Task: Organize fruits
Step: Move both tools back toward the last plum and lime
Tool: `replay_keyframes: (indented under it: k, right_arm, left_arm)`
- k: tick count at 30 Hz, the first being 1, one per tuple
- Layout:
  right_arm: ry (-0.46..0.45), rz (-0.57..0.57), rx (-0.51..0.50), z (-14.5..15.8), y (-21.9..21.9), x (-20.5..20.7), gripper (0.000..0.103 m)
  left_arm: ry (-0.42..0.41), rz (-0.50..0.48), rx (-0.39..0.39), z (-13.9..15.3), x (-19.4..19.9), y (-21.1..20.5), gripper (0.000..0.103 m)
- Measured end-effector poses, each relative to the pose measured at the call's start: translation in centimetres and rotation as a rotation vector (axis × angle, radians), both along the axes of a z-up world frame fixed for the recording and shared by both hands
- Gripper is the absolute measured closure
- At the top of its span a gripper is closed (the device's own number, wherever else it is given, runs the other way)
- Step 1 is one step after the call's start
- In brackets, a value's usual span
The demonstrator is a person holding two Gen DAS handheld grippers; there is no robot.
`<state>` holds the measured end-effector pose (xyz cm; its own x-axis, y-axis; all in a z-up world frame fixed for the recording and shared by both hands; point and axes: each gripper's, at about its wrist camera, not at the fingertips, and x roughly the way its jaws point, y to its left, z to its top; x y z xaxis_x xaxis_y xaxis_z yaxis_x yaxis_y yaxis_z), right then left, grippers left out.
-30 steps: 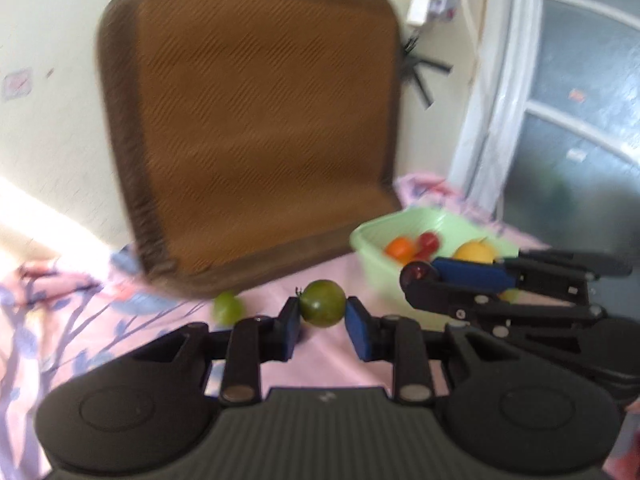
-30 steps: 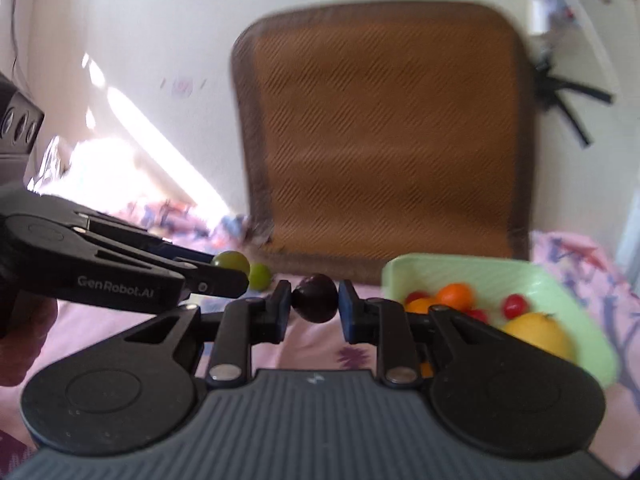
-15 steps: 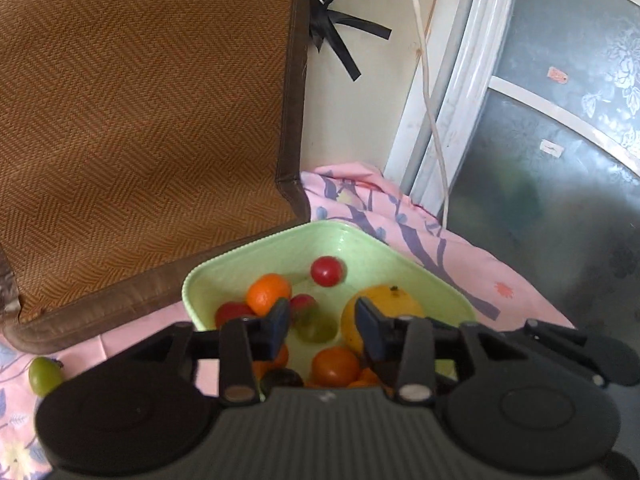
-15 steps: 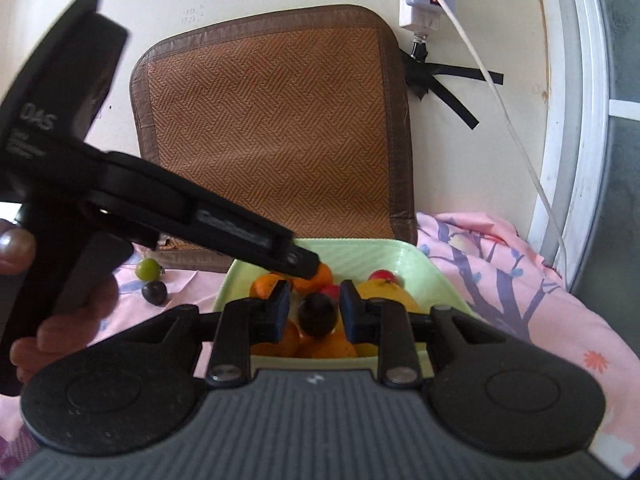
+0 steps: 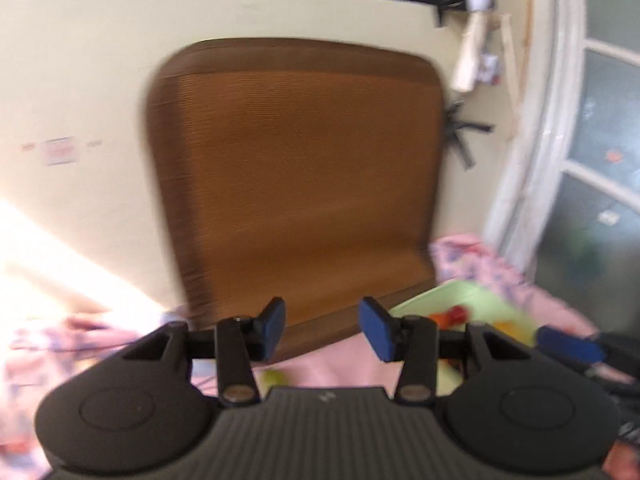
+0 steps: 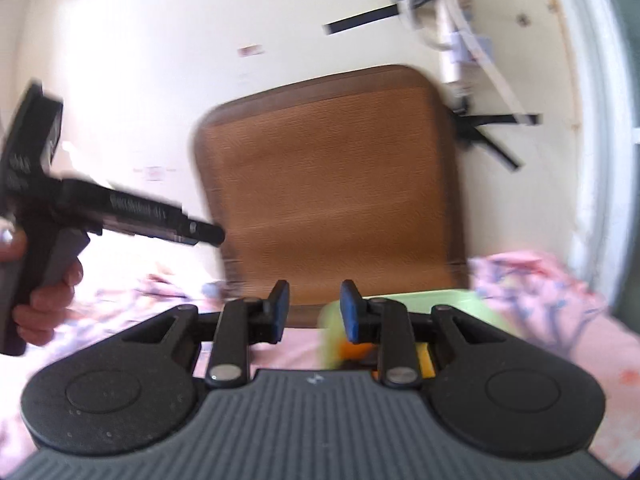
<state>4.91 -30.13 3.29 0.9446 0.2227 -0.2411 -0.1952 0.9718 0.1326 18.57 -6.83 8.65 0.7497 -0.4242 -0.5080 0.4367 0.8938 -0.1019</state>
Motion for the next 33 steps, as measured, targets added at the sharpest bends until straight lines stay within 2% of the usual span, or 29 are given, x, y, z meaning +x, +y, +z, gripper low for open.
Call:
replay_keyframes:
  k: [2, 5, 10, 22, 29, 33]
  right_arm:
    - [0.047, 0.054, 0.033, -0.5, 1.6, 0.9, 0.072]
    - [0.129, 0.082, 0.034, -2.3, 4.2, 2.2, 0.072]
    - [0.201, 0.097, 0.034, -4.6, 7.4, 3.2, 0.072]
    - [0.200, 0.050, -0.059, -5.3, 8.1, 5.9, 0.072]
    - [0.201, 0.049, -0.059, -5.1, 7.5, 7.5, 0.072]
    - [0.202, 0.067, -0.075, -5.3, 7.5, 7.6, 0.072]
  left_arm:
    - [0.032, 0.069, 0.060, -1.7, 0.1, 1.9, 0.061]
    - [0.101, 0.154, 0.108, -4.9, 0.1, 3.9, 0.061]
    - [0.157, 0.213, 0.090, -7.9, 0.2, 5.4, 0.061]
    - [0.169, 0.242, 0.071, -8.9, 2.2, 4.9, 0.061]
    - [0.160, 0.244, 0.089, -8.7, 3.7, 3.4, 0.061]
    - [0.165, 0.243, 0.071, -8.7, 4.5, 3.1, 0.061]
